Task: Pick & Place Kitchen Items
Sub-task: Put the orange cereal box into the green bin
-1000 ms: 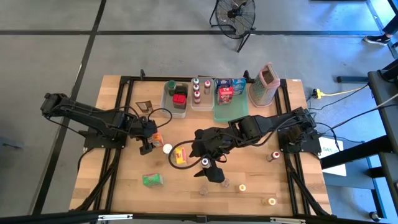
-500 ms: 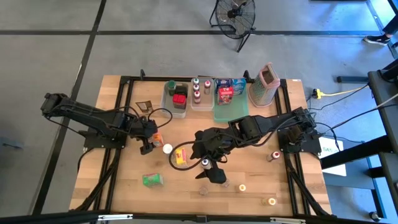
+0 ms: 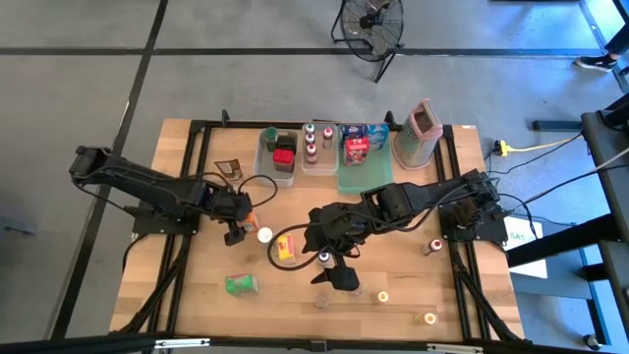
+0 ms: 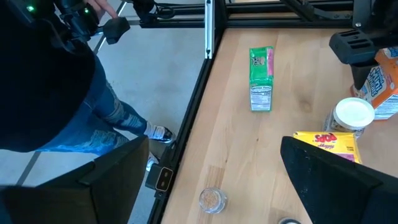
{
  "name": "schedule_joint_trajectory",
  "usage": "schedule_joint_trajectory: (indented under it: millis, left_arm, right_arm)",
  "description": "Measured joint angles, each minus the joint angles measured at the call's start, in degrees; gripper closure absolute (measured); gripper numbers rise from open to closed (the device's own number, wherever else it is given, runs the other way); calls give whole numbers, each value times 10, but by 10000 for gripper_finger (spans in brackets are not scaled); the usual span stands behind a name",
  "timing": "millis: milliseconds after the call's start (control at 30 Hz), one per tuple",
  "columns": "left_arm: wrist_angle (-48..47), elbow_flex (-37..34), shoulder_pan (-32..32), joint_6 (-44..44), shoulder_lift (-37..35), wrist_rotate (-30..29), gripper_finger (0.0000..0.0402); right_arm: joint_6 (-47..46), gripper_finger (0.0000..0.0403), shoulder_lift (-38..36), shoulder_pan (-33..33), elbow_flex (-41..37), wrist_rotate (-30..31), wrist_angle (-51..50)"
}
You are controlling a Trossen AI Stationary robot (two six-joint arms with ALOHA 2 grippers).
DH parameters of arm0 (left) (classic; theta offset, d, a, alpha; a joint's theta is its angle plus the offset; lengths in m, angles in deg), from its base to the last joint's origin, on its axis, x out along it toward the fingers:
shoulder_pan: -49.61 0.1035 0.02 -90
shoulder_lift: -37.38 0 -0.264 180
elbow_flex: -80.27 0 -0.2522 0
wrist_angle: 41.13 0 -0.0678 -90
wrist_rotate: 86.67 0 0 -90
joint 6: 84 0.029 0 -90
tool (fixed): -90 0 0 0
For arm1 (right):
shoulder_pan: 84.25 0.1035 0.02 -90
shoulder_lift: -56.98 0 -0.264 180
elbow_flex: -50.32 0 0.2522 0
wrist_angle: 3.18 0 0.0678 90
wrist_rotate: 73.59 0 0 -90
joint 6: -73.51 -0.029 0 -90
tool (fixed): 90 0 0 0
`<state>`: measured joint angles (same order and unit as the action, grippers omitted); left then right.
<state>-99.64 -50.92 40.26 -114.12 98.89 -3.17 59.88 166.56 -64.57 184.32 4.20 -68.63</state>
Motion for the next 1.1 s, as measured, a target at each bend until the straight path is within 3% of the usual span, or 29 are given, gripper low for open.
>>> schedule_joint_trajectory:
  millis: [367, 800, 933, 1100]
  left_arm:
    - [0, 0, 0, 9, 13, 1, 21]
    - [-4, 0, 0, 20, 12, 14, 129]
    - [-57, 15, 0, 37, -1, 40, 161]
    - [-109, 48, 0, 39, -41, 19, 197]
  right_arm:
    - [14, 37, 0, -1, 0, 0, -4]
    - [32, 37, 0, -6, 0, 0, -4]
    - [36, 37, -2, -8, 0, 4, -4]
    - [39, 37, -4, -10, 0, 6, -4]
